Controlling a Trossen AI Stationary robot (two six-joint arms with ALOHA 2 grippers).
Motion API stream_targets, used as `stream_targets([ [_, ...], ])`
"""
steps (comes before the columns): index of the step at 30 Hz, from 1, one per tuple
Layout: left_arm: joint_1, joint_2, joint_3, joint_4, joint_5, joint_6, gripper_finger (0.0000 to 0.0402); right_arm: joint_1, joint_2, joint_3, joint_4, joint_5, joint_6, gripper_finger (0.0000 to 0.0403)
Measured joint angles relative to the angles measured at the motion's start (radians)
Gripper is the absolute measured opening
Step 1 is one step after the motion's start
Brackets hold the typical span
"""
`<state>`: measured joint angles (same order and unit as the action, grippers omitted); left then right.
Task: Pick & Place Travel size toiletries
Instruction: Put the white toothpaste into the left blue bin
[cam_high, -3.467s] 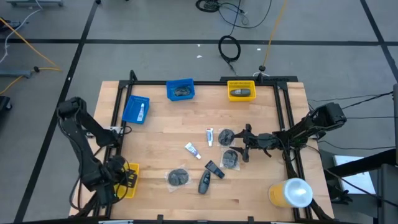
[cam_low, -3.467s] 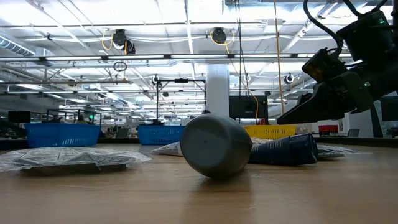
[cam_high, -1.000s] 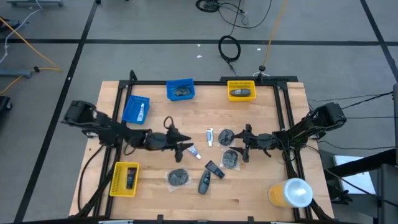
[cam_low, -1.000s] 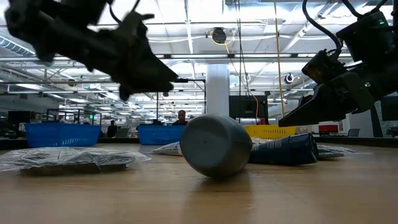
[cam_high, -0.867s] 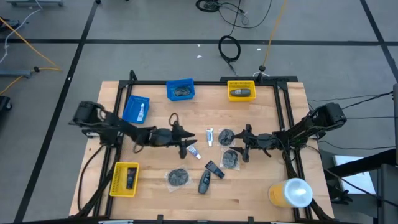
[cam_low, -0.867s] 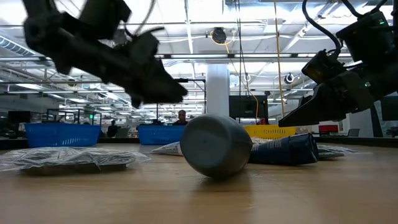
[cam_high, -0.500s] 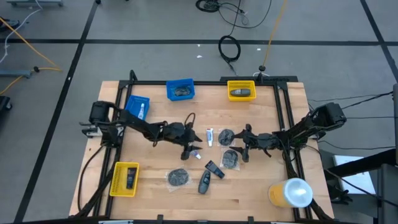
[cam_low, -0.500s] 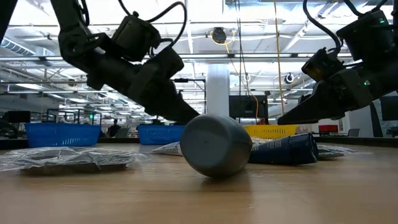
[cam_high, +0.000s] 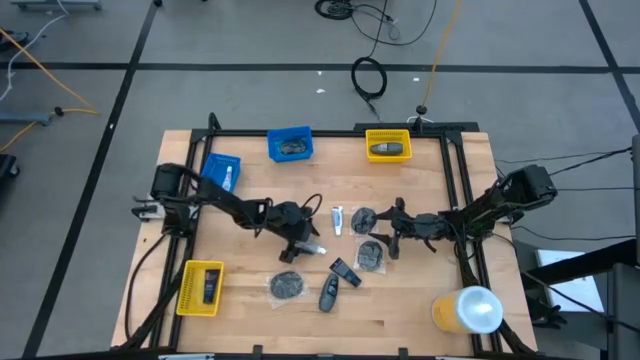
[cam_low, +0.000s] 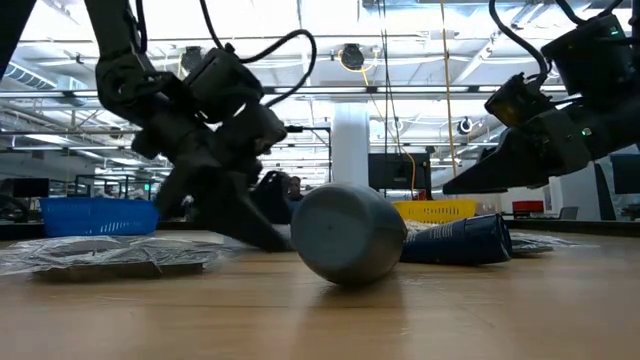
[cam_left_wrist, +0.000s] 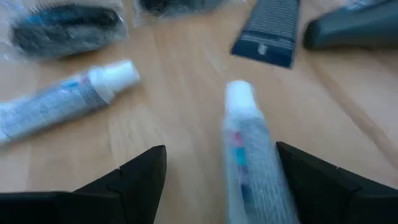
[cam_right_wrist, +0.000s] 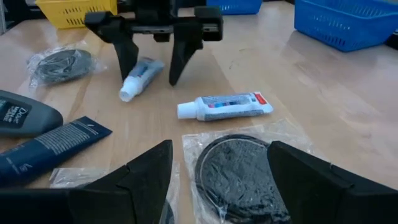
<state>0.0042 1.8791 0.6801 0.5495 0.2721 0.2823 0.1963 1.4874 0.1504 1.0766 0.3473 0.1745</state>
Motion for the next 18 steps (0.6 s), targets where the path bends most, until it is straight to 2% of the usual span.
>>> stream_targets([
  [9, -0.002, 0.063, 0.001, 0.082, 0.023, -0.096, 0.0221, 0.000, 0.000, 0.000, -0.003, -0.001, 0.000, 0.0254],
  [18, -0.033, 0.063, 0.001, 0.093, -0.016, -0.134, 0.0127, 0.000, 0.000, -0.001, -0.004, -0.003, 0.015, 0.0254],
])
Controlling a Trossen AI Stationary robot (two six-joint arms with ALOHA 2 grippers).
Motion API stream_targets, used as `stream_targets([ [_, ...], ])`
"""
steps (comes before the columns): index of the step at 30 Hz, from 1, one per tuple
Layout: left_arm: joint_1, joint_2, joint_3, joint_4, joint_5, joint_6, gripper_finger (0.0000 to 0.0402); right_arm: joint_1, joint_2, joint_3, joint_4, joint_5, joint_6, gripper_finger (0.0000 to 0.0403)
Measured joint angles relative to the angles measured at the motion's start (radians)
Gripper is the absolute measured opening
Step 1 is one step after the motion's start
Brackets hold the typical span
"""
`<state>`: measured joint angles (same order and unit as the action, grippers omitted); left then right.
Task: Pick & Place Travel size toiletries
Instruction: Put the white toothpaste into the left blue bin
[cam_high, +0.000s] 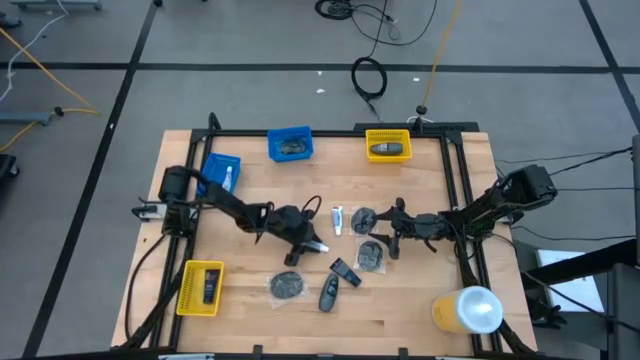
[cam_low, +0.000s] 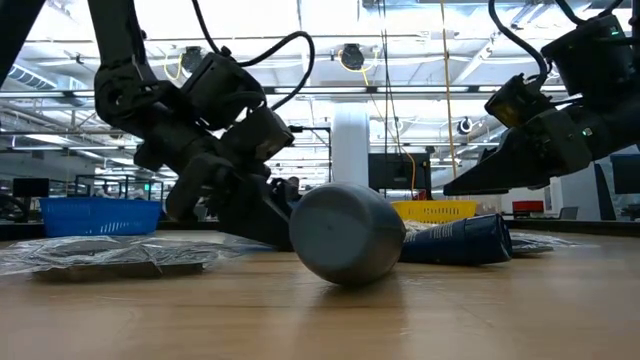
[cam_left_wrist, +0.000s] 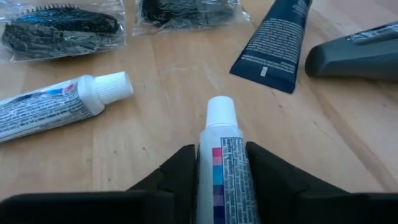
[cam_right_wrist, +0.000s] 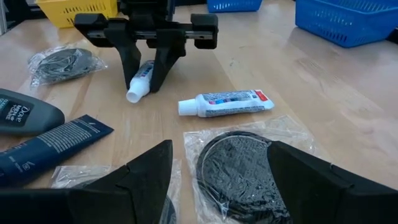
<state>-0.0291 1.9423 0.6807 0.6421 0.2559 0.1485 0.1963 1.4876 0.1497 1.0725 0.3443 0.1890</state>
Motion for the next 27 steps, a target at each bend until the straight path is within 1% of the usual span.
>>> stream_targets([
  [6, -0.009, 0.001, -0.001, 0.045, -0.085, -0.147, 0.0077, 0.000, 0.000, 0.000, 0.000, 0.000, 0.001, 0.0254],
  [8, -0.008, 0.002, -0.001, 0.060, -0.125, -0.198, 0.0067, 0.000, 0.000, 0.000, 0.000, 0.001, 0.000, 0.0254],
  [12, -0.008, -0.013, -0.002, 0.055, -0.238, -0.271, 0.0050, 0.000, 0.000, 0.000, -0.001, 0.002, -0.002, 0.0254],
  [16, -0.015, -0.054, -0.001, 0.011, -0.325, -0.321, 0.0038, 0.000, 0.000, 0.000, -0.007, 0.004, 0.000, 0.0254],
  [19, -0.031, -0.108, -0.003, -0.085, -0.445, -0.355, 0.0038, 0.000, 0.000, 0.000, -0.016, 0.024, 0.002, 0.0254],
  [23, -0.068, -0.220, -0.002, -0.243, -0.666, -0.399, 0.0040, 0.000, 0.000, -0.001, -0.026, 0.026, 0.006, 0.0254],
  [27, -0.115, -0.358, -0.002, -0.489, -0.893, -0.464, 0.0040, 0.000, 0.000, -0.001, -0.026, 0.026, 0.008, 0.0254],
])
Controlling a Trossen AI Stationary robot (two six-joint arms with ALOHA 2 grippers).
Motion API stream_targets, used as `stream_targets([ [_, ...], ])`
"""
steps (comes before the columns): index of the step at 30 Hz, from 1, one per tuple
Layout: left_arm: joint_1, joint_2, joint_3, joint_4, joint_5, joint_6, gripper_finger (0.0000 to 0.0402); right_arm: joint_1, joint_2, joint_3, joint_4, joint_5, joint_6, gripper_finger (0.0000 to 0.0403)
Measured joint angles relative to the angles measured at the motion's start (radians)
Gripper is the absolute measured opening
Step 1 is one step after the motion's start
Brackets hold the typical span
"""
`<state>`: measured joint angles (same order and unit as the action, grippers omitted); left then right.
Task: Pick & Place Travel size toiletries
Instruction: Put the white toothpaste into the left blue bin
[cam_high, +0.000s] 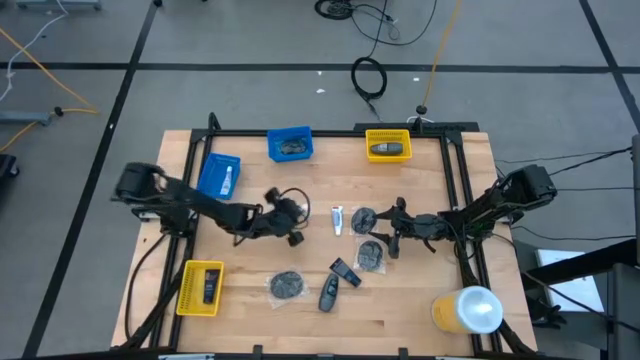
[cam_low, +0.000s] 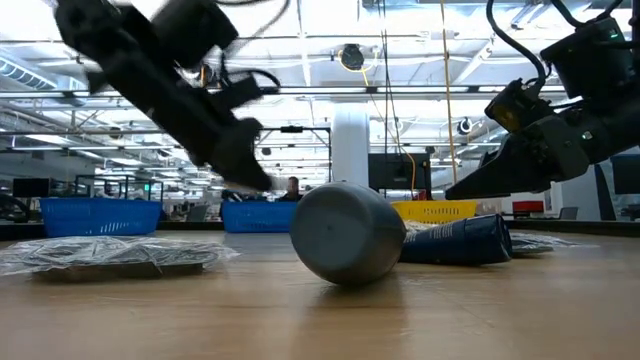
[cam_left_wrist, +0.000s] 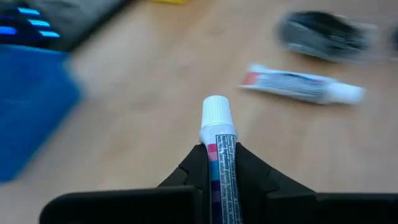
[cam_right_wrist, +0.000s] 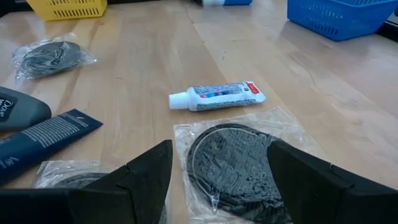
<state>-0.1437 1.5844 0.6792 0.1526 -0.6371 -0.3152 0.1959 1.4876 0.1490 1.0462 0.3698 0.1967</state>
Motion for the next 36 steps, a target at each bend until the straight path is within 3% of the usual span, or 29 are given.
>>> stream_targets([
  [7, 0.008, -0.246, 0.001, -0.550, -0.239, -0.268, 0.0041, 0.000, 0.000, 0.000, 0.000, 0.000, 0.000, 0.0254],
  [11, 0.097, -0.343, 0.000, -0.798, -0.256, -0.415, 0.0041, 0.000, 0.000, 0.000, 0.002, 0.000, 0.000, 0.0254],
  [15, 0.218, -0.397, 0.000, -0.934, -0.218, -0.466, 0.0042, 0.000, 0.000, 0.000, 0.002, 0.000, 0.000, 0.0254],
  [20, 0.386, -0.408, 0.000, -1.028, -0.152, -0.461, 0.0042, 0.000, 0.000, 0.000, 0.000, 0.000, 0.000, 0.0254],
  [29, 0.687, -0.407, -0.044, -1.023, -0.040, -0.375, 0.0042, 0.000, 0.000, 0.000, 0.000, 0.000, 0.001, 0.0254],
  [32, 0.753, -0.407, -0.062, -0.999, -0.014, -0.342, 0.0042, 0.000, 0.000, 0.000, 0.000, 0.000, 0.001, 0.0254],
  [36, 0.821, -0.407, -0.113, -0.881, 0.103, -0.250, 0.0042, 0.000, 0.000, 0.000, 0.000, -0.001, 0.001, 0.0254],
])
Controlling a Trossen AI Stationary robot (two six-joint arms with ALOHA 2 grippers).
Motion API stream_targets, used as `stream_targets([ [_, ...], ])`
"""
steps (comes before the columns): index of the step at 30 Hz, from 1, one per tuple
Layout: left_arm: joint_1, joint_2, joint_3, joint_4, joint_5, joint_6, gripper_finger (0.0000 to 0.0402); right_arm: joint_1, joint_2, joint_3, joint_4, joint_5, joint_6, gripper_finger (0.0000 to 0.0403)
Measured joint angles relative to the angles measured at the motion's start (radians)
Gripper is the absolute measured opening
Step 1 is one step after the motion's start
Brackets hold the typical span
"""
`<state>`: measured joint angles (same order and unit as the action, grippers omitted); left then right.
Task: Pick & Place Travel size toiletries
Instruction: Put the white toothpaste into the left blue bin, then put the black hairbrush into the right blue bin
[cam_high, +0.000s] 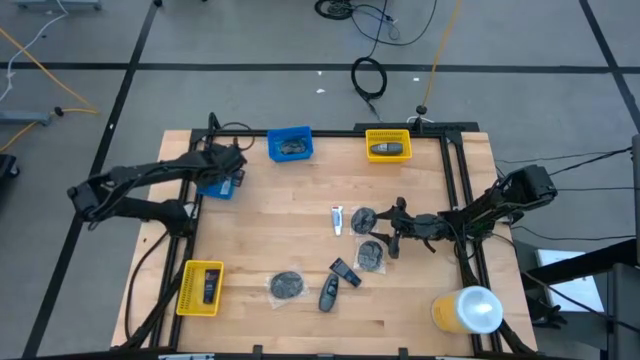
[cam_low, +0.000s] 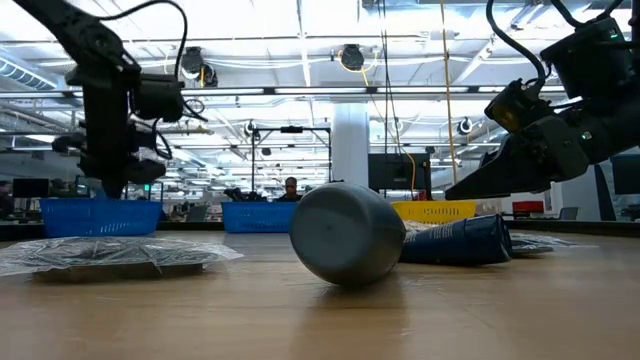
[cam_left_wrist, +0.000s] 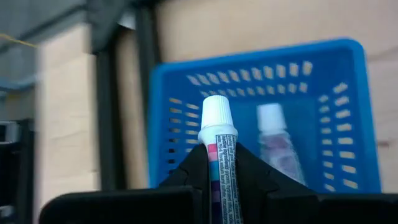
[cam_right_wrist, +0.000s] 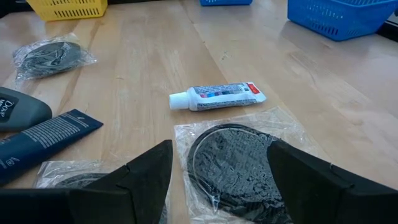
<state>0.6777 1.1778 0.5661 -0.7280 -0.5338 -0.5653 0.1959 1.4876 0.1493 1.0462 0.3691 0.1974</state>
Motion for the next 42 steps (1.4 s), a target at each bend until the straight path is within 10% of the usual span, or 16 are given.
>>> stream_targets([
  [14, 0.098, 0.000, -0.109, 0.150, 0.081, 0.047, 0.0055, 0.000, 0.000, 0.000, -0.001, 0.000, 0.000, 0.0254],
  [27, 0.130, -0.001, -0.101, 0.154, 0.101, 0.124, 0.0223, 0.000, 0.000, 0.000, -0.001, 0.000, 0.000, 0.0254],
  [42, -0.202, -0.222, -0.102, 0.310, 0.067, 0.133, 0.0246, -0.013, 0.000, 0.000, 0.030, 0.125, -0.027, 0.0254],
])
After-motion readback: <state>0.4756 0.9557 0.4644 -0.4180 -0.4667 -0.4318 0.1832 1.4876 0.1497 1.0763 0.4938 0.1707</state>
